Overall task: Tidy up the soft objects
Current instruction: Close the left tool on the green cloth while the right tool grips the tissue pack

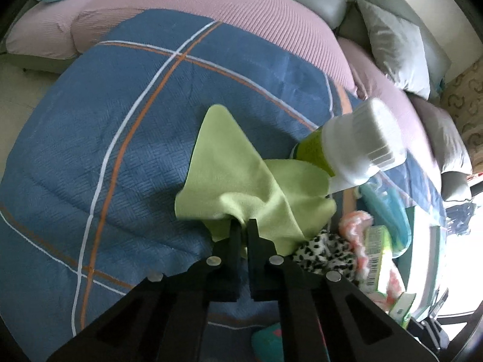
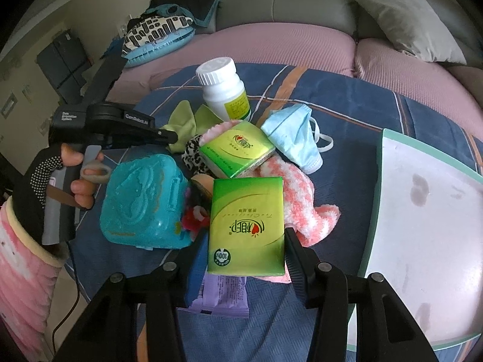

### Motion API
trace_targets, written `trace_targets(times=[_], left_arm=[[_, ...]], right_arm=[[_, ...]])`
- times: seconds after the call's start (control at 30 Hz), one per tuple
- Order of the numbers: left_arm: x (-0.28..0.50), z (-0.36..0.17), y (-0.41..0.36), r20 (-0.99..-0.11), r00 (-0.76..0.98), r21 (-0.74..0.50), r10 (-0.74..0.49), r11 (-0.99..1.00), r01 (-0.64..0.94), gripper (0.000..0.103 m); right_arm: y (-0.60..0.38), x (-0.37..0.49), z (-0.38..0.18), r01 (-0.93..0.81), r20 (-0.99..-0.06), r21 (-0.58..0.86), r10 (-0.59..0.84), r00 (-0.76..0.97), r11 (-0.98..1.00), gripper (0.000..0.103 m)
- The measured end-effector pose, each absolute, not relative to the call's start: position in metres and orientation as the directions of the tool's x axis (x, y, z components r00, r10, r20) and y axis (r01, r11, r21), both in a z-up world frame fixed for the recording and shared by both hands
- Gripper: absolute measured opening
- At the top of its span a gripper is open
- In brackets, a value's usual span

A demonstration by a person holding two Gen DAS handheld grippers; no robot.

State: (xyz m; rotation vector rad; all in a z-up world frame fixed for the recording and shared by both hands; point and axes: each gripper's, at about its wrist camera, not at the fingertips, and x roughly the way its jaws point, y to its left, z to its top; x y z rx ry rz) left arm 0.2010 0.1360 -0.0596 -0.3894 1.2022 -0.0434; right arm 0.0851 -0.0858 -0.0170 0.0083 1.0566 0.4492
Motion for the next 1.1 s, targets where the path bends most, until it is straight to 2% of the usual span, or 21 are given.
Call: trace_targets(times=[0.57,0.8,1.1], left_arm=[[0.176,0.026,0.136,-0.813,0.517,-0.371,-0.266,0.922,-0.108,0.001],[0.160,0.090,0.117,-0.724,0.636,-0.383,-0.268,0.923,-0.046,0.001],[0.122,0.168,0.052,-0.594,0.738,-0.343,-0.322,0.930,0.130,0.001]], right_arm=[[-0.112,0.073,0.013,-0.330,-0.782,0.269,0.405,0.474,0.905,0.050],[-0.138,0.064,0.040,-0.309,-0.726,0.288,0.417,0.547,0.906,0.050],[-0.196,0.047,0.082,-0.224,-0.646,0.298,0.368,0.669,0.928,0.050]])
